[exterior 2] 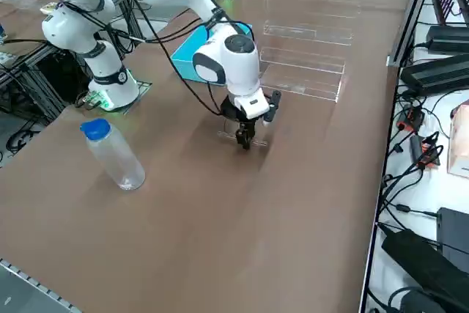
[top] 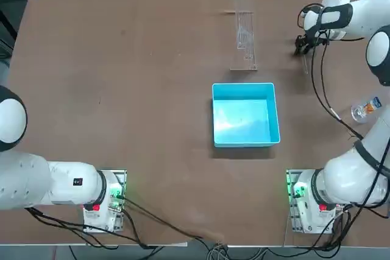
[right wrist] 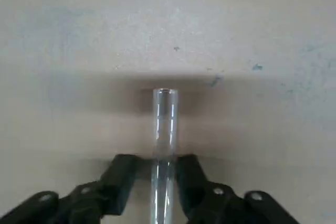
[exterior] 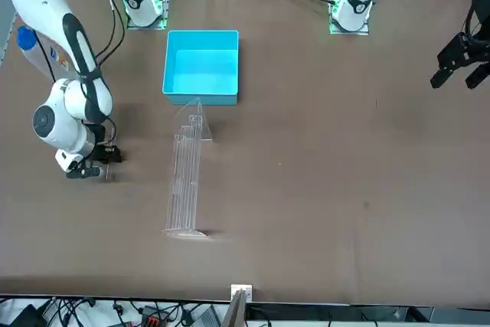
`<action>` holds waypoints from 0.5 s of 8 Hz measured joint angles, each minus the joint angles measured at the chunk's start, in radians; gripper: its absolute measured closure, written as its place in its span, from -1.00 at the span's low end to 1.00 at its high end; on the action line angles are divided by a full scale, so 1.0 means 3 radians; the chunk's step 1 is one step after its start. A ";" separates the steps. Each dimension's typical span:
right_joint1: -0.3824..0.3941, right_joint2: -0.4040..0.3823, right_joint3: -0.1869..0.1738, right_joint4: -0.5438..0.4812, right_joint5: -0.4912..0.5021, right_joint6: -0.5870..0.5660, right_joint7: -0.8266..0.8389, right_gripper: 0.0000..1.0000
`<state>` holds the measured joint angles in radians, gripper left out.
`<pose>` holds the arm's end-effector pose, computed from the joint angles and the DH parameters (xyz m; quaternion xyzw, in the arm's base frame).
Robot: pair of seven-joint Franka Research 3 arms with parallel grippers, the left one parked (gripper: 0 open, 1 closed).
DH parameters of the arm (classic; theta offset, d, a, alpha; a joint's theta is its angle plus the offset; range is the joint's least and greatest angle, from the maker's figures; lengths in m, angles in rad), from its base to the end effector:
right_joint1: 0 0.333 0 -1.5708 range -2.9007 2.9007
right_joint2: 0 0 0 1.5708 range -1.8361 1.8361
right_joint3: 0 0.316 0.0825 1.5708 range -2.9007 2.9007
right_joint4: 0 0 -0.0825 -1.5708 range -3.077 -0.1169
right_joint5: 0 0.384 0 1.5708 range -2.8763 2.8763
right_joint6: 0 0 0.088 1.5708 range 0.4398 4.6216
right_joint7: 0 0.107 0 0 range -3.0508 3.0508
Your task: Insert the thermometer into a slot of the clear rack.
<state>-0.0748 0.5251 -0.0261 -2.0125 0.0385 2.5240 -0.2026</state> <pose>0.5993 -0.0608 0.1878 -0.9993 -0.0368 0.0059 0.0054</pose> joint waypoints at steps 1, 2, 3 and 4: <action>0.0000 -0.0005 0.0001 0.0001 0.0000 0.0000 0.0000 0.10; 0.0001 -0.0030 0.0004 0.0000 0.0001 -0.0009 0.0000 0.52; 0.0003 -0.0036 0.0009 -0.0002 0.0002 -0.0009 0.0000 0.54; 0.0003 -0.0029 0.0011 -0.0002 0.0002 -0.0007 0.0000 0.55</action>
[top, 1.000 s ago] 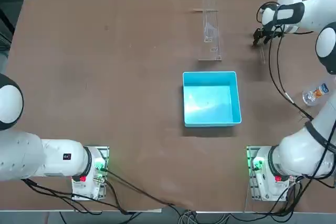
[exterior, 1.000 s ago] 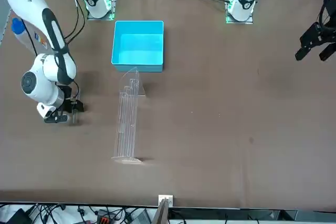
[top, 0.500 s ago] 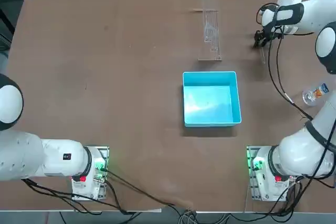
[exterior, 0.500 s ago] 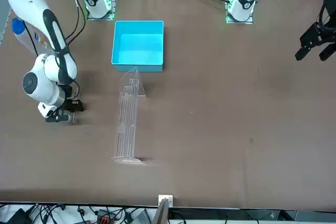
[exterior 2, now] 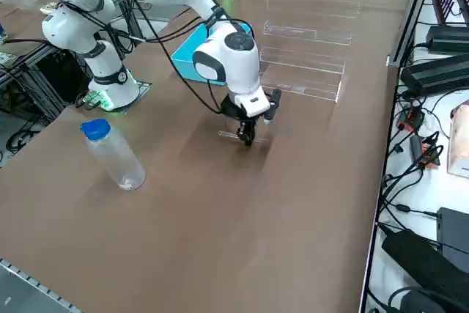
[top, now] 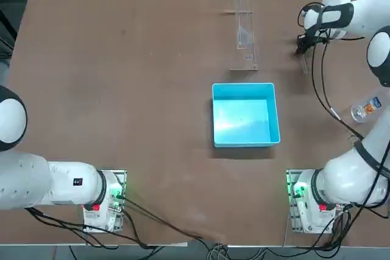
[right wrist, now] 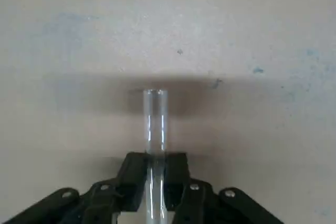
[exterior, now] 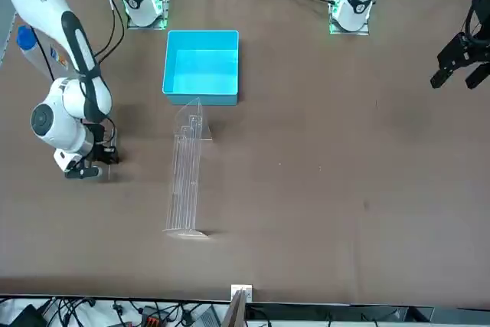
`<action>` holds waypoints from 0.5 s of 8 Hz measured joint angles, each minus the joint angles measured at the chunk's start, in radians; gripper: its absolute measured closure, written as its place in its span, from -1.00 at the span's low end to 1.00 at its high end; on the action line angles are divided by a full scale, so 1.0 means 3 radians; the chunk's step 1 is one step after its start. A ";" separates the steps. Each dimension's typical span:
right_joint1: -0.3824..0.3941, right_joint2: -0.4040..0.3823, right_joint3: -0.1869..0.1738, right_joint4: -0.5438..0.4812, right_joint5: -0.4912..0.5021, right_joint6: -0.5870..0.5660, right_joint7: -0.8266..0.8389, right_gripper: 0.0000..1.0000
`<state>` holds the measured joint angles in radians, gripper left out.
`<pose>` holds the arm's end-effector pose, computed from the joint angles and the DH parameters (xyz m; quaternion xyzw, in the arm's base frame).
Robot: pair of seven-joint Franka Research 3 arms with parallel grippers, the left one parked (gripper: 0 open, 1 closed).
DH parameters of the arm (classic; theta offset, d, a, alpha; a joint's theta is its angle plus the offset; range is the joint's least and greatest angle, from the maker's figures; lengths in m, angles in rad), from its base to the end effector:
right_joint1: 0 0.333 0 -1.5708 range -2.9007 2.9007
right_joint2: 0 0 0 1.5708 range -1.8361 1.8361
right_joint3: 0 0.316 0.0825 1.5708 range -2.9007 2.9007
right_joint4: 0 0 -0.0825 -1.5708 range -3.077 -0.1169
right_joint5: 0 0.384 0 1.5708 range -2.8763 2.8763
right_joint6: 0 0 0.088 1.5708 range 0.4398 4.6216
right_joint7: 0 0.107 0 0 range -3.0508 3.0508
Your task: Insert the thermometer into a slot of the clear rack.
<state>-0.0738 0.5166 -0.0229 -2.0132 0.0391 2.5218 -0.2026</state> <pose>0.6002 -0.0584 0.1924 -0.9992 -0.0385 0.0030 0.0061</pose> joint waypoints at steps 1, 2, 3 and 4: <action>0.0000 -0.0003 0.0006 0.0002 0.0000 0.0004 0.0000 0.55; 0.0001 -0.0023 0.0026 0.0013 0.0000 -0.0002 0.0000 0.55; 0.0006 -0.0071 0.0040 0.0045 0.0000 -0.0072 0.0000 0.55; 0.0017 -0.0151 0.0048 0.0105 0.0003 -0.0232 0.0000 0.55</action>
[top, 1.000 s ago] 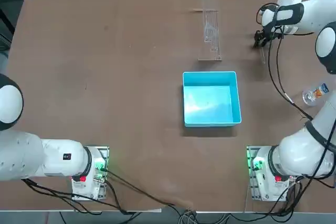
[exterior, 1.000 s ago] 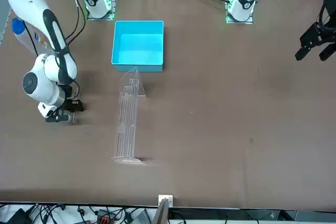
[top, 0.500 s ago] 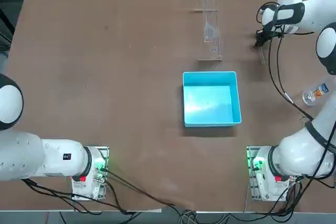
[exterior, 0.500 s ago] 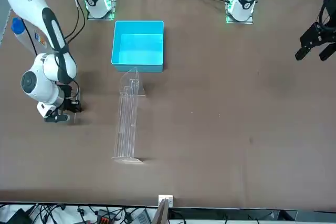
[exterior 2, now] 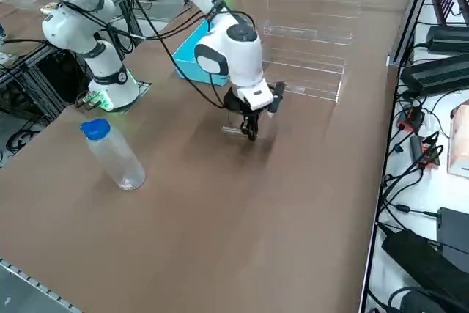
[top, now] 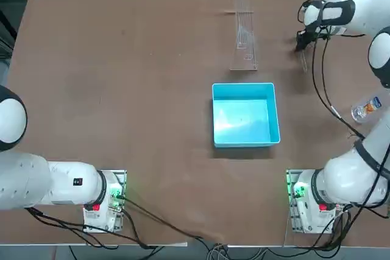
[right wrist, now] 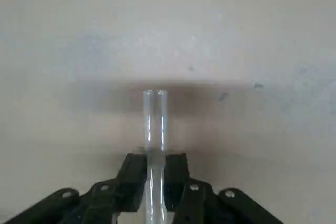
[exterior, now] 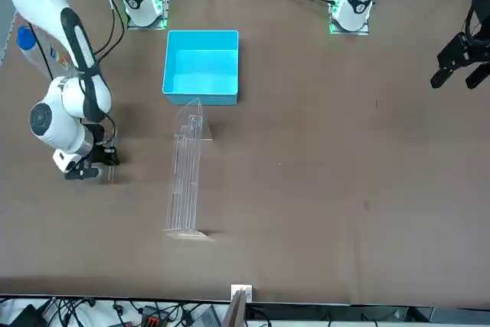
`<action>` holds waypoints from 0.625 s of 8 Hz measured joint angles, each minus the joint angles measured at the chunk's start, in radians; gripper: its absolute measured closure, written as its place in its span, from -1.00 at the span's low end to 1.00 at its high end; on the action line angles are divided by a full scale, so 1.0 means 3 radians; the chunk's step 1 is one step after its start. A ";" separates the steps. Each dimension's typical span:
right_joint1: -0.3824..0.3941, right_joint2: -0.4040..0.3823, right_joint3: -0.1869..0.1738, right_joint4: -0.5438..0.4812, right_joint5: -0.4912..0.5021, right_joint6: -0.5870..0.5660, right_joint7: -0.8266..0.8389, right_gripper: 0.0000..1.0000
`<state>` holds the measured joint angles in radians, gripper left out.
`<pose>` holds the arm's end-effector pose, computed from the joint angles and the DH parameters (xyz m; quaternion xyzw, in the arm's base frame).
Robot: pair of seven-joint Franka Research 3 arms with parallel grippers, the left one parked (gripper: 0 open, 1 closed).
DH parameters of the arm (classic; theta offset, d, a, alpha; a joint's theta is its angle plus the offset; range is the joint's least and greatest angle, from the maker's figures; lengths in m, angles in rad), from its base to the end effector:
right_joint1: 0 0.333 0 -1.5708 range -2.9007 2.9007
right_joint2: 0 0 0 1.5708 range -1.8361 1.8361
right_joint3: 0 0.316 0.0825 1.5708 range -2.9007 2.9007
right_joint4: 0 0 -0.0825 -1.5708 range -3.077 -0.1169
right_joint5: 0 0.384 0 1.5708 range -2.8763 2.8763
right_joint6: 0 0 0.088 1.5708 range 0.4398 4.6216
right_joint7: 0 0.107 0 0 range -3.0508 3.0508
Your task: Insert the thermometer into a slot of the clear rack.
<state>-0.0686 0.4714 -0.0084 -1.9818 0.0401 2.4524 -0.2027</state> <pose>0.6108 -0.0470 0.2259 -0.9988 -0.0478 -0.0011 0.0108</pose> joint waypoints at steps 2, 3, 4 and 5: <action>0.0083 -0.0198 0.0011 0.0101 0.0049 -0.0242 0.0061 0.55; 0.0163 -0.0294 0.0019 0.0116 0.0055 -0.0270 0.0221 0.55; 0.0305 -0.0383 0.0028 0.0121 0.0059 -0.0277 0.0471 0.55; 0.0483 -0.0456 0.0033 0.0128 0.0061 -0.0279 0.0778 0.55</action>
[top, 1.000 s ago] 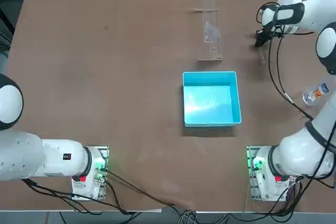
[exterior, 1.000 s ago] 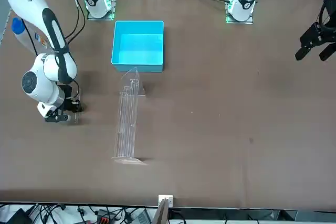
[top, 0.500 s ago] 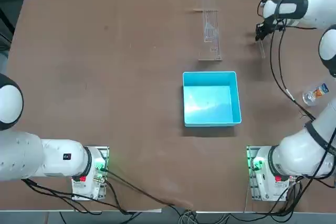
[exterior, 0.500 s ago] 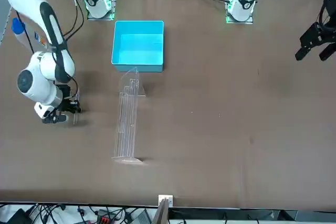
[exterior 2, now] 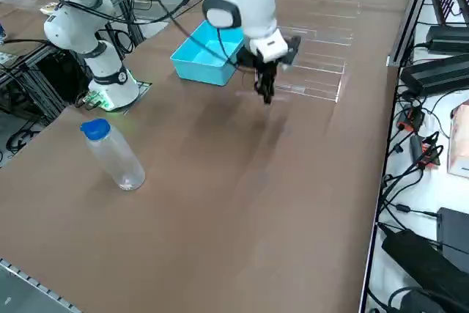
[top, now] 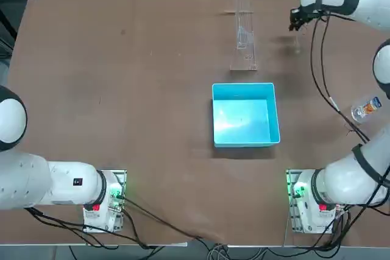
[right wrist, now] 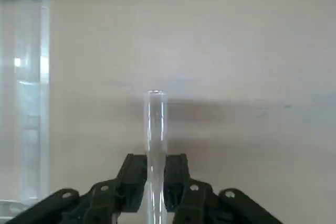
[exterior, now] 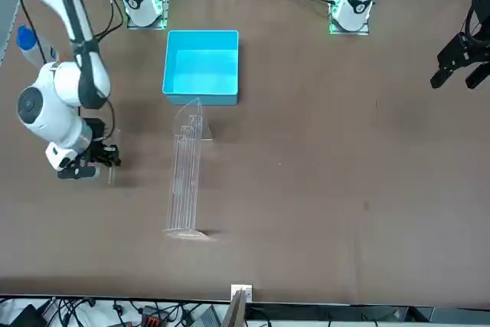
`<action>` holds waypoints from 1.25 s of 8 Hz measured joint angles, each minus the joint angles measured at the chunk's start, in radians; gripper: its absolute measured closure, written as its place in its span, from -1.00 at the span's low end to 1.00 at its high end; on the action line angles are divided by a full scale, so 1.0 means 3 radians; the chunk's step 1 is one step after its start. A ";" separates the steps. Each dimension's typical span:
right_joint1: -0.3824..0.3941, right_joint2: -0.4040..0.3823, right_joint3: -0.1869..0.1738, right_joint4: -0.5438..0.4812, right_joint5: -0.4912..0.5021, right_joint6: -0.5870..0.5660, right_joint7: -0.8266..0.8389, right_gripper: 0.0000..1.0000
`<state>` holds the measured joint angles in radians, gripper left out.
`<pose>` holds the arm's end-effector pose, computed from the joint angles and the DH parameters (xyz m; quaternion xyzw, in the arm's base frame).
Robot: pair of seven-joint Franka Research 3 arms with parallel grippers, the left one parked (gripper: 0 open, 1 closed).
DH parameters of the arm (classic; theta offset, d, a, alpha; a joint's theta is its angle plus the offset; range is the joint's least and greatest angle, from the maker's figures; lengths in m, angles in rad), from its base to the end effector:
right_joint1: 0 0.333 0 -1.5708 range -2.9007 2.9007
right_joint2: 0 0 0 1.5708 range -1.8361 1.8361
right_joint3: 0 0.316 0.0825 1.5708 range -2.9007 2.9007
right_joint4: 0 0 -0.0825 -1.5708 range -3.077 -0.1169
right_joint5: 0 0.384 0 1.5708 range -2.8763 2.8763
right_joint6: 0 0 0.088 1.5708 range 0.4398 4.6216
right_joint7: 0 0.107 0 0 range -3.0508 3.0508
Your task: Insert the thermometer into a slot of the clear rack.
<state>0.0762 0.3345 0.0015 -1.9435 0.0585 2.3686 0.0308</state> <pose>0.6226 0.0491 0.3190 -0.9987 -0.0034 -0.0440 0.0240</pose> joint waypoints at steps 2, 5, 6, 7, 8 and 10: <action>0.0308 -0.0076 0.0006 0.0062 0.0000 0.0000 0.0556 0.55; 0.0578 -0.0088 0.0005 0.0171 0.0002 0.0046 0.1249 0.55; 0.0644 -0.0082 0.0005 0.0174 0.0002 0.0133 0.1406 0.55; 0.0704 -0.0057 0.0005 0.0174 0.0002 0.0270 0.1552 0.55; 0.0760 -0.0009 0.0004 0.0174 0.0002 0.0420 0.1700 0.55; 0.0860 0.0124 0.0003 0.0236 0.0001 0.0605 0.1942 0.55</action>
<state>0.3341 0.3717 0.0025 -1.8726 0.0589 2.5501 0.6134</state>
